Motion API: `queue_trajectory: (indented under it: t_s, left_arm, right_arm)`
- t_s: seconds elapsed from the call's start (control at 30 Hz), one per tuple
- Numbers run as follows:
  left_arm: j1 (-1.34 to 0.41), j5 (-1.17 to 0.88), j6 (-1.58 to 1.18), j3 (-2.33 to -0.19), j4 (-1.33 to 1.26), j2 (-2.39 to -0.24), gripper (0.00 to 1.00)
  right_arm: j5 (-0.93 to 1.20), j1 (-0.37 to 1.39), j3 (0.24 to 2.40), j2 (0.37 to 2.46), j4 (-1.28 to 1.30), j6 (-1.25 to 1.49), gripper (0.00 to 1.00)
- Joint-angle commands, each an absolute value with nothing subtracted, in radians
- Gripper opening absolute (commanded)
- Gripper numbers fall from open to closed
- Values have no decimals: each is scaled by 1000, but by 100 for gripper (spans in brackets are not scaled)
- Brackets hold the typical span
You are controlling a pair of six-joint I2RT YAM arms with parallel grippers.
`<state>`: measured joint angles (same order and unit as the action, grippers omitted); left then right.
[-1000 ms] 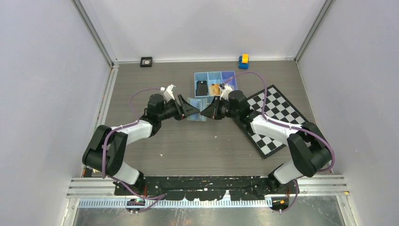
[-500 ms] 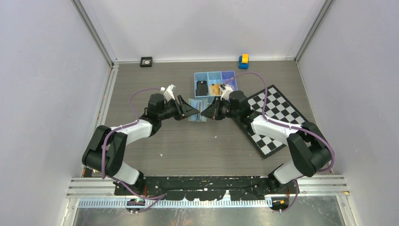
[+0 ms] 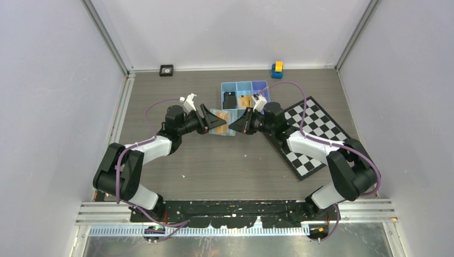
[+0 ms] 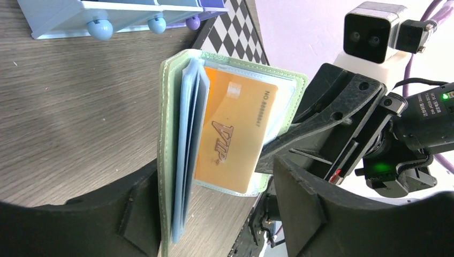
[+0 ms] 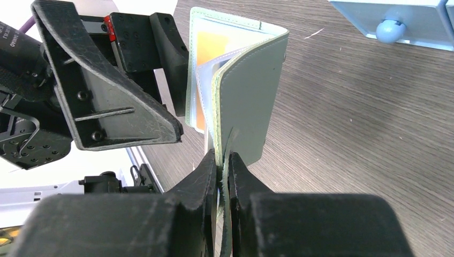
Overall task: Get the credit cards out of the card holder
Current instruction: Remove the credit card from the card holder.
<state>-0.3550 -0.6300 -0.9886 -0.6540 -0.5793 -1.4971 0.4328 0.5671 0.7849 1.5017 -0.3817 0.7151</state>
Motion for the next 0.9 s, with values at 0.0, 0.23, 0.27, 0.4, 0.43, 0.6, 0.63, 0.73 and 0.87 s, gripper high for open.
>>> queue_trajectory:
  t_s: [0.0, 0.23, 0.27, 0.4, 0.43, 0.6, 0.63, 0.73, 0.87]
  left_arm:
    - [-353, -649, -989, -653, -617, -1481, 65]
    - [-346, -616, -962, -665, -539, -1470, 16]
    - [-343, -611, -959, -661, -535, -1464, 13]
    - [-333, -581, -952, -643, -526, -1430, 7]
    - [-331, -577, -949, -640, -523, -1420, 6]
    - [-331, -579, -947, -640, -525, -1417, 4]
    - [-331, -583, -949, -640, -528, -1419, 3]
    - [-331, -592, -955, -643, -537, -1430, 3]
    - [-331, -600, -963, -646, -547, -1446, 2]
  right_arm:
    - [464, 563, 783, 1490, -469, 734, 0]
    - [459, 535, 765, 1486, -485, 761, 1]
    - [453, 529, 763, 1485, -483, 765, 1]
    - [396, 493, 751, 1485, -443, 785, 8]
    - [363, 479, 749, 1486, -420, 793, 12]
    - [312, 380, 710, 1488, -378, 866, 55]
    - [314, 367, 695, 1477, -393, 876, 57]
    - [317, 354, 681, 1420, -388, 860, 56]
    - [336, 356, 646, 1332, -446, 835, 45]
